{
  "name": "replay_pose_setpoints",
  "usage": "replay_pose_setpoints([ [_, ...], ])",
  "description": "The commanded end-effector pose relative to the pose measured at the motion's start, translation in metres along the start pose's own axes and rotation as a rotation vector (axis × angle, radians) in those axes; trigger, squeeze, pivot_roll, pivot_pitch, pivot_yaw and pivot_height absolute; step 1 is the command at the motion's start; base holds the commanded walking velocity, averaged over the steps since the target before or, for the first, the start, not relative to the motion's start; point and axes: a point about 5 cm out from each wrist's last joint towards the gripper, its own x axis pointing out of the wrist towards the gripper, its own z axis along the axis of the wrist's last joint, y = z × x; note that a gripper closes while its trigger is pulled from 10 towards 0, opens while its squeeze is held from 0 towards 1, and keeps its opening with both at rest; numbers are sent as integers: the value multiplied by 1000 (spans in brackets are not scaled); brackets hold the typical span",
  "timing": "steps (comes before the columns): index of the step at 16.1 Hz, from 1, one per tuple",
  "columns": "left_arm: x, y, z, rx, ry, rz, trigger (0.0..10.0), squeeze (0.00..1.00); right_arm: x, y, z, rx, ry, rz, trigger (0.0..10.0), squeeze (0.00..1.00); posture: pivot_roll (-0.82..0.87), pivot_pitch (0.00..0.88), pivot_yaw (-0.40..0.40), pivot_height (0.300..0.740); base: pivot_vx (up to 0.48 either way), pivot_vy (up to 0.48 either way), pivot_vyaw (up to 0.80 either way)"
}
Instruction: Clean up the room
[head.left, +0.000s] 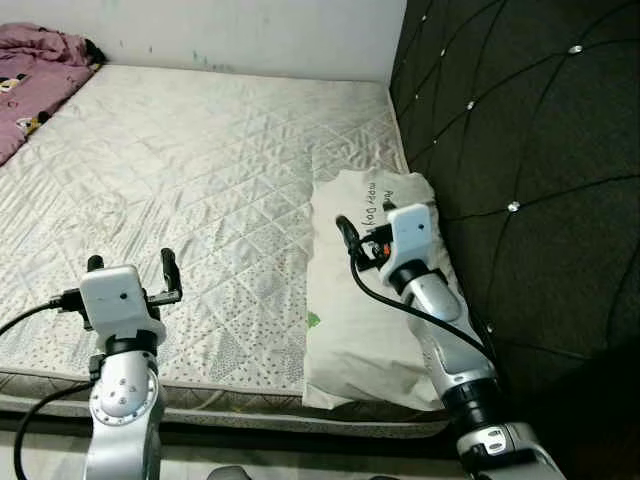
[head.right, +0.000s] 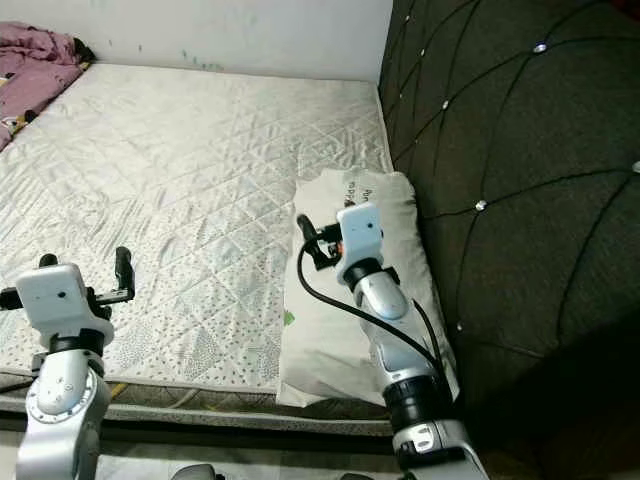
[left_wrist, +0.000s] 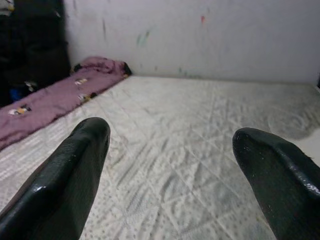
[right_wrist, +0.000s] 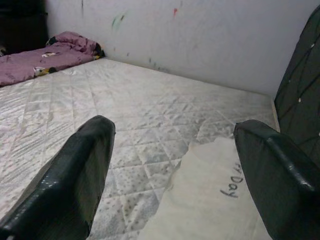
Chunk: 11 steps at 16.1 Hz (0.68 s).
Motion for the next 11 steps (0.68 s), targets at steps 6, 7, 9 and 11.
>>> replay_pose_setpoints([
  [6, -3, 8, -30, 40, 71, 2, 10000, 0, -9, -10, -17, 24, 7, -80, 10000, 0, -1, 0, -38, 740, 0, 0, 0],
  [7, -2, 8, -29, 37, 70, 5, 10000, 0, -10, -11, -18, 18, 11, -88, 10000, 0, 0, 0, -40, 740, 0, 0, 0],
  [9, -4, 7, -26, -8, 72, 28, 10000, 0, -11, -13, -18, -6, 16, -125, 10000, 0, 2, 0, -41, 740, 0, 0, 0],
  [11, -7, 5, -25, -51, 67, 3, 10000, 0, -14, -16, -20, 40, 27, -168, 10000, 0, 6, 0, -55, 740, 0, 0, 0],
])
